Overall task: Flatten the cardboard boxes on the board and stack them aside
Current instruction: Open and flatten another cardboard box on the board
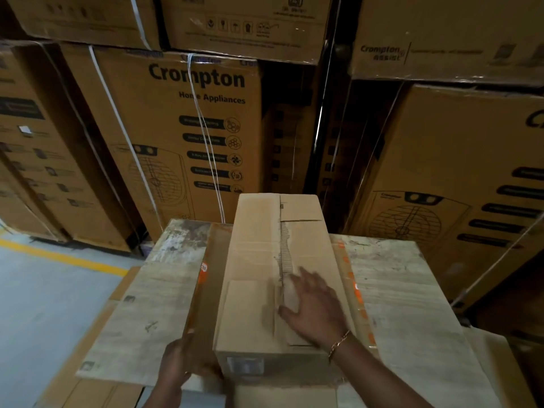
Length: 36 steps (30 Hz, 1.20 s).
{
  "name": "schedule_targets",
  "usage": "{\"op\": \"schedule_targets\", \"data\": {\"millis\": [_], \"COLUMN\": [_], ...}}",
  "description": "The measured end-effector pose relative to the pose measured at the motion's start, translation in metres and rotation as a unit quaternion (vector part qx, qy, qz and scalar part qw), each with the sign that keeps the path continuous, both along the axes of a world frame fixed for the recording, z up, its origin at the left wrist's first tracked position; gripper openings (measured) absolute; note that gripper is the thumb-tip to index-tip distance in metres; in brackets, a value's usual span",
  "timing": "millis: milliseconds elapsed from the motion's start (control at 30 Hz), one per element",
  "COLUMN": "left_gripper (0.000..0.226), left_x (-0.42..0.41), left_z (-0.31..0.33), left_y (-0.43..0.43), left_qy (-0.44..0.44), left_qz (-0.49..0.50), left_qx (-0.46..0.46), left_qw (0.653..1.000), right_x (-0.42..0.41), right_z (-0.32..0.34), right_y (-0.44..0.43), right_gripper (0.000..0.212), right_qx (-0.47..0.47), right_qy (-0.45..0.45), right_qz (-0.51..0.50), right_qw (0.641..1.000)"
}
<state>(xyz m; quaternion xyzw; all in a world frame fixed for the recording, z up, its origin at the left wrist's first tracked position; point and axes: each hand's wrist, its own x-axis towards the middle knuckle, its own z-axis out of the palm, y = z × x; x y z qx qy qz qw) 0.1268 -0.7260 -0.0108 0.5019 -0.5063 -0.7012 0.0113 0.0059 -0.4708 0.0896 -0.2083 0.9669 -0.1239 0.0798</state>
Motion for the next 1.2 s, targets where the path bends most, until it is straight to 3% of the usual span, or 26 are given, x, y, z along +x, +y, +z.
{"op": "schedule_targets", "data": {"millis": [67, 167, 233, 300, 400, 433, 500, 633, 767, 867, 1033, 1200], "left_gripper": [0.081, 0.077, 0.077, 0.084, 0.114, 0.119, 0.123, 0.128, 0.122, 0.12, 0.12, 0.115], "left_x": [-0.005, -0.015, -0.03, -0.051, -0.079, -0.086, -0.097, -0.112, -0.117, -0.113, -0.089, -0.056], "left_z": [0.001, 0.023, 0.056, 0.081, 0.101, 0.105, 0.108, 0.114, 0.124, 0.127, 0.129, 0.127], "left_y": [-0.004, 0.01, 0.025, 0.038, 0.062, 0.07, 0.082, 0.101, 0.112, 0.118, 0.121, 0.127], "left_qy": [-0.038, -0.05, 0.021, 0.068, 0.032, 0.0, -0.059, -0.12, -0.143, -0.136, -0.114, -0.073], "left_qz": [-0.066, -0.146, -0.216, -0.368, -0.605, -0.654, -0.696, -0.7, -0.689, -0.668, -0.612, -0.541], "left_qx": [-0.097, -0.299, -0.445, -0.548, -0.53, -0.514, -0.5, -0.524, -0.545, -0.565, -0.624, -0.683], "left_qw": [0.992, 0.942, 0.869, 0.748, 0.593, 0.555, 0.512, 0.47, 0.455, 0.465, 0.472, 0.486], "right_x": [-0.016, -0.025, -0.027, -0.032, -0.041, -0.042, -0.041, -0.039, -0.043, -0.042, -0.041, -0.039], "right_z": [0.0, -0.003, -0.006, -0.005, -0.004, -0.004, -0.003, 0.004, 0.023, 0.031, 0.036, 0.048], "right_y": [0.004, -0.003, -0.011, -0.014, -0.011, -0.01, -0.011, -0.015, -0.001, 0.012, 0.021, 0.032], "right_gripper": [0.11, 0.135, 0.137, 0.135, 0.126, 0.123, 0.12, 0.106, 0.089, 0.083, 0.094, 0.08], "right_qx": [0.041, 0.084, 0.098, 0.095, 0.084, 0.085, 0.097, 0.109, 0.024, -0.025, -0.098, -0.162], "right_qy": [-0.054, -0.122, -0.131, -0.14, -0.153, -0.151, -0.146, -0.11, -0.088, -0.069, -0.073, -0.075], "right_qz": [-0.067, -0.103, -0.103, -0.107, -0.12, -0.122, -0.116, -0.067, -0.048, -0.051, -0.067, -0.039], "right_qw": [0.995, 0.984, 0.981, 0.98, 0.977, 0.977, 0.978, 0.986, 0.995, 0.996, 0.99, 0.983]}}
